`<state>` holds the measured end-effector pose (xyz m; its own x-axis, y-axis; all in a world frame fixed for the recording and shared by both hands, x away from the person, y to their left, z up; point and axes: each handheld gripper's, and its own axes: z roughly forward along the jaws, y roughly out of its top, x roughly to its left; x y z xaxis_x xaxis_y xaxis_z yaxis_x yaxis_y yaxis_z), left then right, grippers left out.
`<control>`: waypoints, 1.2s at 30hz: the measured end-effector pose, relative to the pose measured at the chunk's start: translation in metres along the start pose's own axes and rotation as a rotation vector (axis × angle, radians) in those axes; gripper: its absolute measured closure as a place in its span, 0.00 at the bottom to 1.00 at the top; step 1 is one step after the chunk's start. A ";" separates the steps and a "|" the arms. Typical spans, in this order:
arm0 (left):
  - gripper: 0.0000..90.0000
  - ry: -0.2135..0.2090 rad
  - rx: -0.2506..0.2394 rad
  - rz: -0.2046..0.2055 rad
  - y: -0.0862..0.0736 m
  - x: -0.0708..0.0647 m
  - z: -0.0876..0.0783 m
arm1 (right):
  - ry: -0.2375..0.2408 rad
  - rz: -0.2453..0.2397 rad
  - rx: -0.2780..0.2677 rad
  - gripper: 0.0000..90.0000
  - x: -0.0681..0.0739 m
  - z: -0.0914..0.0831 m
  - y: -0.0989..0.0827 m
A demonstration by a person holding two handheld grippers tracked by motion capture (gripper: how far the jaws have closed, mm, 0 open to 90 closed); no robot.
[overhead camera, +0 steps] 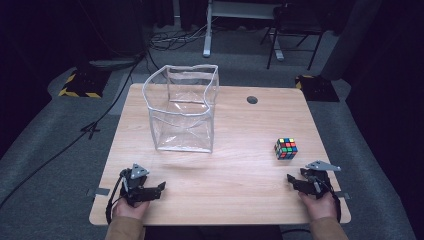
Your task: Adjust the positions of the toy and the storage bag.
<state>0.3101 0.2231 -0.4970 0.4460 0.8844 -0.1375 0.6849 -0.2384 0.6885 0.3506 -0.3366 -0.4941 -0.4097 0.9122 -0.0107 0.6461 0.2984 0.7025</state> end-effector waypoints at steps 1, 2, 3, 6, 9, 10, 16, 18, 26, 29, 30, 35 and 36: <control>0.18 0.006 -0.014 -0.005 0.000 0.000 -0.002 | 0.007 -0.009 0.009 0.50 0.004 0.000 0.002; 0.19 -0.005 -0.032 -0.010 0.001 0.000 -0.004 | 0.007 -0.026 0.009 0.52 0.008 -0.001 0.004; 0.19 -0.005 -0.032 -0.010 0.001 0.000 -0.004 | 0.007 -0.026 0.009 0.52 0.008 -0.001 0.004; 0.22 -0.004 -0.071 0.004 0.001 -0.003 -0.014 | 0.044 -0.062 -0.042 0.55 0.023 -0.012 0.015; 0.26 -0.036 -0.089 0.000 -0.003 -0.004 -0.022 | 0.083 -0.079 -0.059 0.58 0.031 -0.016 0.026; 0.27 -0.036 -0.098 0.000 -0.004 -0.004 -0.026 | 0.104 -0.086 -0.065 0.59 0.036 -0.016 0.031; 0.33 -0.030 -0.127 0.000 -0.015 -0.003 -0.045 | 0.208 -0.174 -0.065 0.65 0.069 0.000 0.067; 0.38 -0.023 -0.130 0.003 -0.020 -0.002 -0.050 | 0.236 -0.192 -0.058 0.66 0.078 0.008 0.077; 0.43 -0.008 -0.142 -0.016 -0.030 0.001 -0.062 | 0.339 -0.248 -0.037 0.72 0.118 0.046 0.113; 0.43 0.004 -0.149 -0.013 -0.031 0.000 -0.063 | 0.359 -0.251 -0.035 0.73 0.129 0.059 0.125; 0.42 0.004 -0.149 -0.013 -0.031 0.000 -0.063 | 0.359 -0.259 -0.036 0.74 0.132 0.064 0.130; 0.40 0.008 -0.153 -0.005 -0.029 0.001 -0.060 | 0.373 -0.261 -0.044 0.75 0.144 0.077 0.144; 0.40 0.008 -0.147 0.001 -0.028 0.002 -0.057 | 0.378 -0.279 -0.051 0.75 0.150 0.083 0.149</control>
<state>0.2586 0.2549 -0.4760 0.4411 0.8878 -0.1314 0.5929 -0.1784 0.7853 0.4387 -0.1317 -0.4496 -0.7750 0.6300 0.0492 0.4492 0.4946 0.7441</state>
